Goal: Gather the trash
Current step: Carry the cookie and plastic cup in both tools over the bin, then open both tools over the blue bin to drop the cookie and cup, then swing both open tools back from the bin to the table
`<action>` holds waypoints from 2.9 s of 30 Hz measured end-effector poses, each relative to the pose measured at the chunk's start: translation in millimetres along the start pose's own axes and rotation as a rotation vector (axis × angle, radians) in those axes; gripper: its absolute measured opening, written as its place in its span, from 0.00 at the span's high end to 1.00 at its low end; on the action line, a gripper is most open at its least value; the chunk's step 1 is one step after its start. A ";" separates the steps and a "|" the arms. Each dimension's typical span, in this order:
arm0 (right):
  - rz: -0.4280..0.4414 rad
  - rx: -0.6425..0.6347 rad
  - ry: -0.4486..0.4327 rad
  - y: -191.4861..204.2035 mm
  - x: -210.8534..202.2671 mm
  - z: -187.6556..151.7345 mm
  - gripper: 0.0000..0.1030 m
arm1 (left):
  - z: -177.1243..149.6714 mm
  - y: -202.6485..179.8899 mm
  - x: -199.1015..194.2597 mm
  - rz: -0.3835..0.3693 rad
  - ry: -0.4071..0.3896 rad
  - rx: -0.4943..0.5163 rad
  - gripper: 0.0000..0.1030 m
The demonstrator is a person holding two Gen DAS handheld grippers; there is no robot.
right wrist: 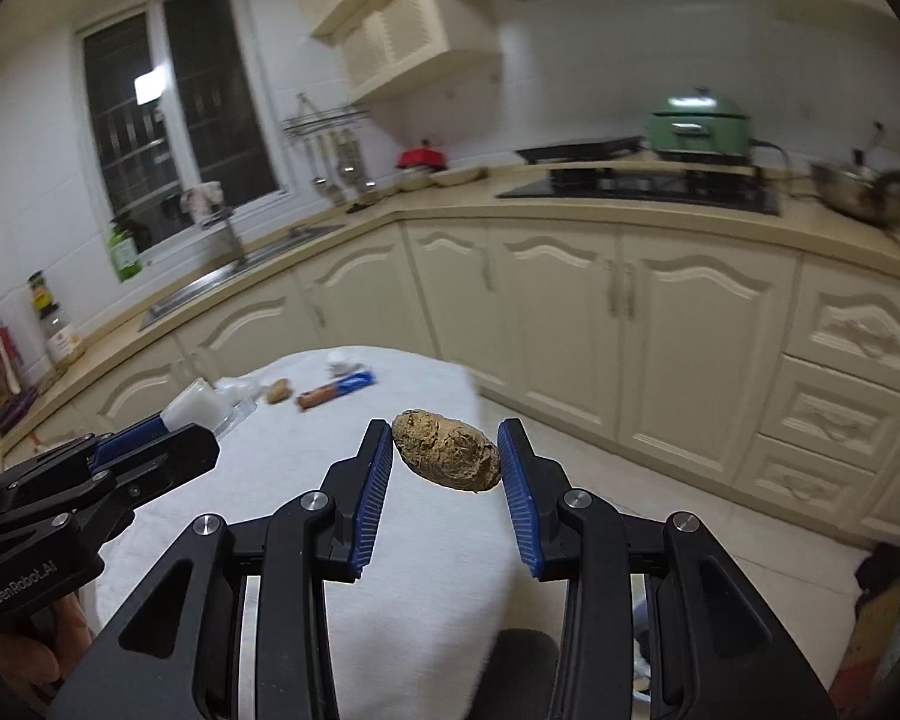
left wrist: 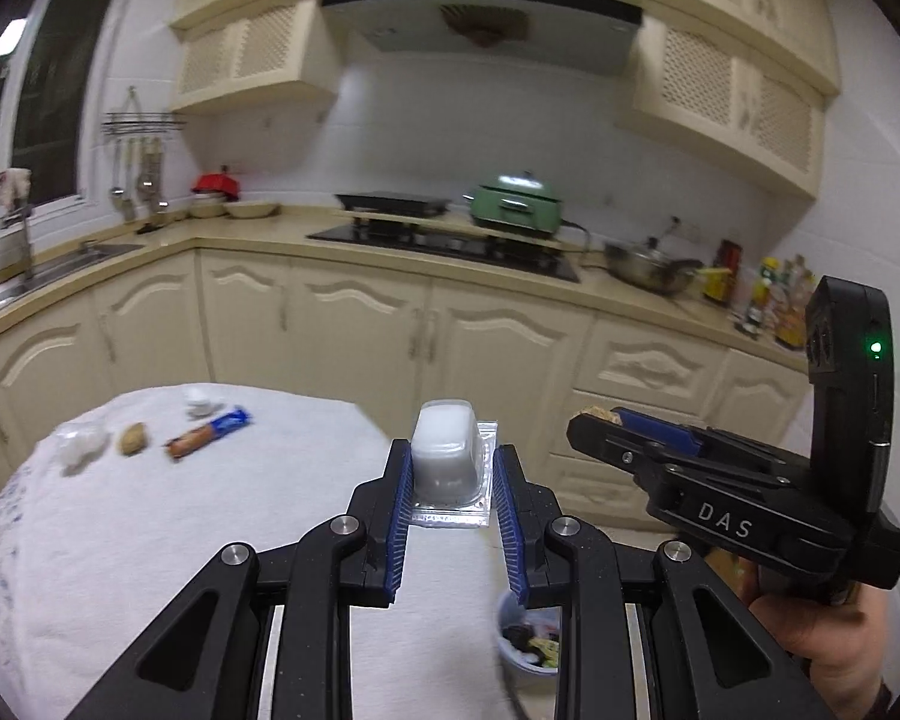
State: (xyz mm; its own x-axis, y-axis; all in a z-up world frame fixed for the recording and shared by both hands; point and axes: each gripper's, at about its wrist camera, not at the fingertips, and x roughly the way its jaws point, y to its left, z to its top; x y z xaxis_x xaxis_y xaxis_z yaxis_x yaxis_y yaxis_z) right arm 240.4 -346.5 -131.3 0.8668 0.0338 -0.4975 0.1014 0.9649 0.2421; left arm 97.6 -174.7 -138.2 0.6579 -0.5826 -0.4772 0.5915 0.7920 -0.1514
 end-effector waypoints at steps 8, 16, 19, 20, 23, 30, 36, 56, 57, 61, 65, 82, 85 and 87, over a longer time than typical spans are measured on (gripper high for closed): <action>-0.174 0.160 0.022 -108.3 -24.5 -28.5 0.64 | -10.2 -68.8 77.1 -0.149 0.134 0.094 0.78; -0.267 0.291 0.133 -199.6 -2.9 -75.2 0.64 | -22.5 -106.8 176.4 -0.197 0.315 0.124 0.78; -0.269 0.331 0.183 -224.2 15.0 -93.4 0.64 | -26.7 -115.2 217.5 -0.202 0.384 0.114 0.78; -0.270 0.342 0.197 -232.1 20.1 -97.2 0.64 | -27.7 -118.7 231.8 -0.204 0.408 0.113 0.78; -0.268 0.382 0.238 -253.5 38.8 -112.5 0.64 | -19.2 -131.0 281.8 -0.199 0.463 0.098 0.78; -0.272 0.470 0.310 -299.5 72.4 -140.8 0.63 | -28.0 -139.5 383.6 -0.188 0.600 0.049 0.78; -0.278 0.562 0.360 -336.1 95.2 -163.7 0.48 | -35.6 -139.2 451.6 -0.151 0.694 0.016 0.31; -0.401 0.574 0.288 -289.4 55.2 -137.4 0.00 | 13.9 -145.3 382.2 -0.022 0.468 0.032 0.01; -0.399 0.567 0.260 -279.8 47.4 -129.0 0.00 | 15.9 -141.4 367.2 -0.024 0.452 0.028 0.01; -0.396 0.509 0.203 -243.7 30.3 -101.5 0.00 | 29.8 -115.7 311.1 -0.040 0.385 -0.009 0.01; -0.380 0.448 0.146 -203.2 17.0 -73.0 0.00 | 38.2 -86.7 245.1 -0.040 0.306 -0.028 0.01; -0.175 0.096 -0.024 11.5 14.9 20.2 0.00 | 6.9 74.4 -51.6 0.184 0.008 -0.131 0.01; -0.126 0.000 -0.038 57.6 22.6 29.4 0.00 | -7.7 99.8 -90.7 0.244 -0.028 -0.176 0.01; -0.088 -0.060 -0.040 87.9 29.4 33.3 0.00 | -16.5 111.3 -111.0 0.291 -0.043 -0.195 0.01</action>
State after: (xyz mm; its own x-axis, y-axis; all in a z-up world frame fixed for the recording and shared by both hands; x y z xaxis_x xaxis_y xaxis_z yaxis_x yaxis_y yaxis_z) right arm 291.1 -269.4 -96.9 0.8749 -0.0608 -0.4805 0.1491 0.9777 0.1478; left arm 82.6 -18.9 -116.4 0.8072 -0.3315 -0.4883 0.2791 0.9434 -0.1790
